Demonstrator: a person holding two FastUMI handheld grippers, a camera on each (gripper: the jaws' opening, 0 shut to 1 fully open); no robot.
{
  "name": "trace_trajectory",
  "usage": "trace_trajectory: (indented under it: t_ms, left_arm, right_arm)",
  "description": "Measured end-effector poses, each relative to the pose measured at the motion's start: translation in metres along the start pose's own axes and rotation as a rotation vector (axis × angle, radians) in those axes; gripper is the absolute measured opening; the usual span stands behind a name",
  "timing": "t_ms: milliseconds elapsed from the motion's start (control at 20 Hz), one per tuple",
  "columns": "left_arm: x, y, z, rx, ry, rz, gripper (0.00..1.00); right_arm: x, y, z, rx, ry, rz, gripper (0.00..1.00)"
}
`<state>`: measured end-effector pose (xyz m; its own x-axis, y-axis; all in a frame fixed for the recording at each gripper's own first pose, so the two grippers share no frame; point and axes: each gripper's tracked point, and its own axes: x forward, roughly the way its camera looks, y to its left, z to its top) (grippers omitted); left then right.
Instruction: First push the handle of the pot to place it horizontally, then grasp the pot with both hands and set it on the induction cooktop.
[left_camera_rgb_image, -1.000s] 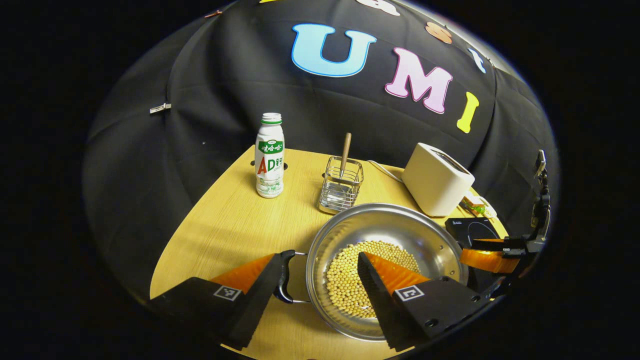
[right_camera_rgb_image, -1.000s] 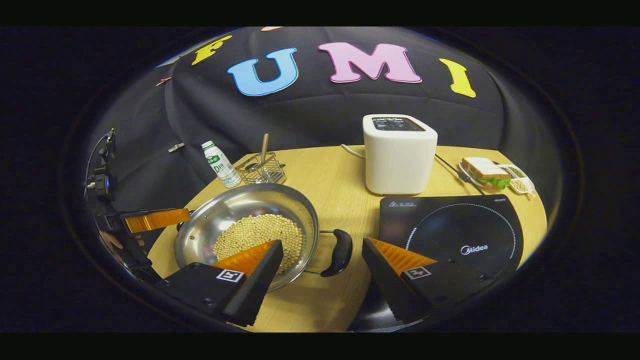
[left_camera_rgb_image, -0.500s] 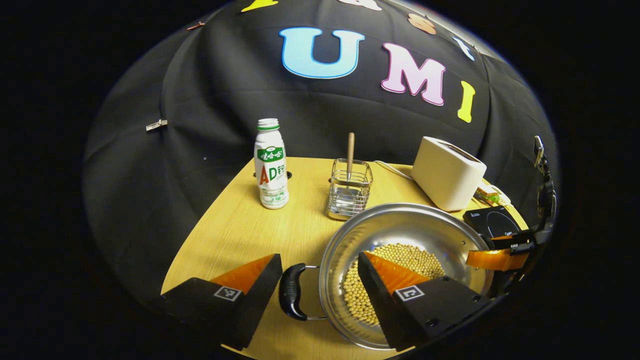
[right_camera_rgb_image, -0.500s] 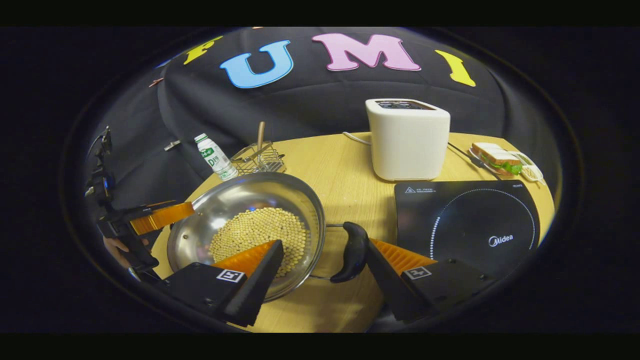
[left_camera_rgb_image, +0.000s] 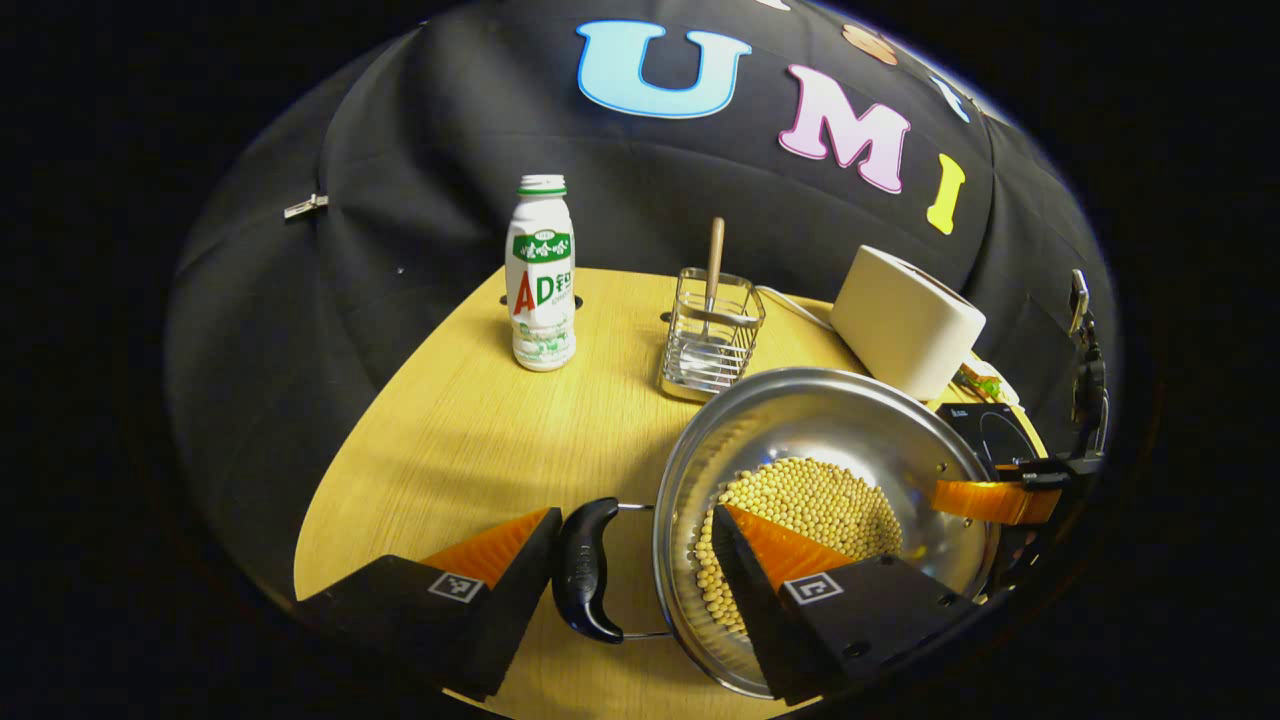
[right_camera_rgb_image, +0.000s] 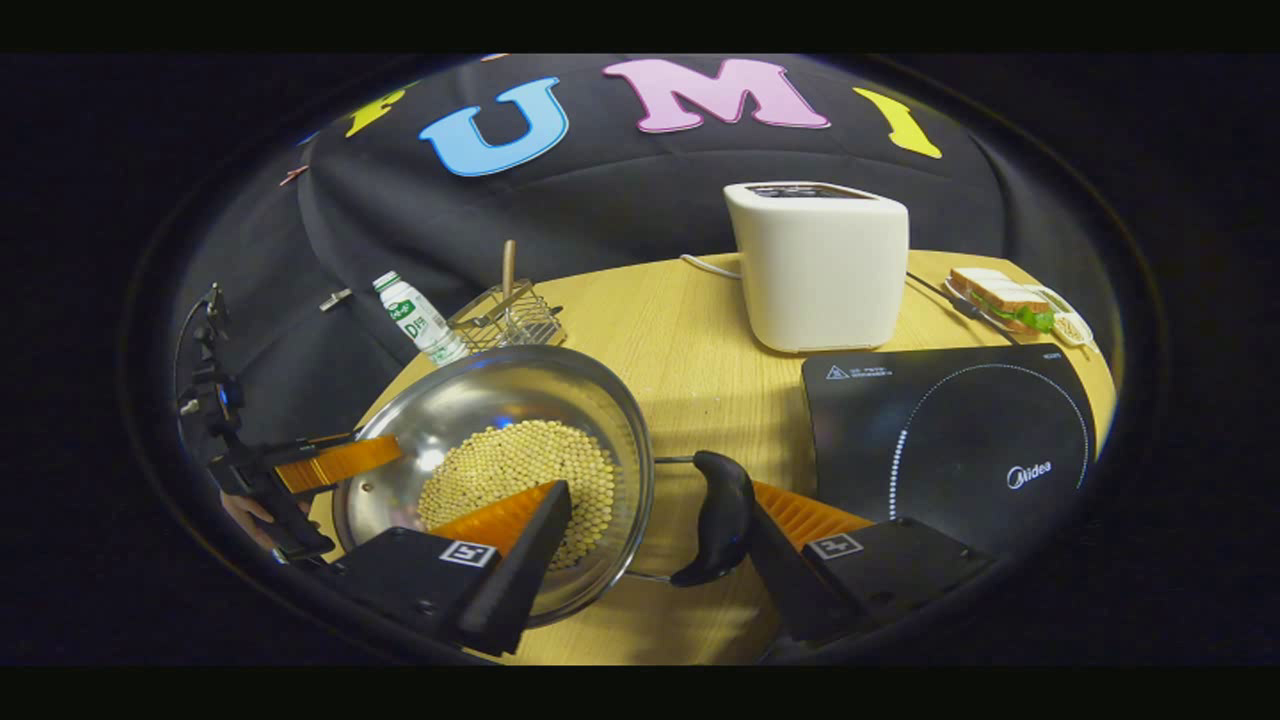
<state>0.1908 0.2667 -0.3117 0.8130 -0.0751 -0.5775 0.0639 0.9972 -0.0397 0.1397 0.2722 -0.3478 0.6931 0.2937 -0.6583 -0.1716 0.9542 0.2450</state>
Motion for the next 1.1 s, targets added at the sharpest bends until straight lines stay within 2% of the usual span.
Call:
trace_trajectory:
  t_ms: [200,250,400,450,500,650,1100]
  left_arm:
    - [0.007,0.004,-0.006,-0.008,0.032,-0.01,0.81]
    - [0.008,0.006,-0.007,-0.011,0.039,-0.007,0.78]
    - [0.012,0.01,-0.012,-0.026,0.058,-0.005,0.67]
    - [0.012,0.01,-0.012,-0.027,0.057,-0.008,0.68]
    - [0.012,0.01,-0.012,-0.027,0.057,-0.012,0.67]
    - [0.013,0.01,-0.013,-0.029,0.063,-0.019,0.67]
    - [0.013,0.009,-0.019,-0.054,0.096,-0.009,0.66]
  right_arm:
    - [0.005,-0.002,0.002,-0.023,-0.002,-0.017,0.96]
    - [0.006,-0.005,0.002,-0.03,-0.004,-0.029,0.88]
    - [0.009,-0.011,0.003,-0.016,0.001,-0.048,0.82]
    - [0.01,-0.014,0.003,-0.019,0.003,-0.056,0.78]
    - [0.012,-0.013,0.003,-0.024,0.012,-0.051,0.65]
    - [0.012,-0.015,-0.008,-0.05,0.031,-0.057,0.69]
    - [0.015,-0.015,0.0,-0.066,0.042,-0.08,0.64]
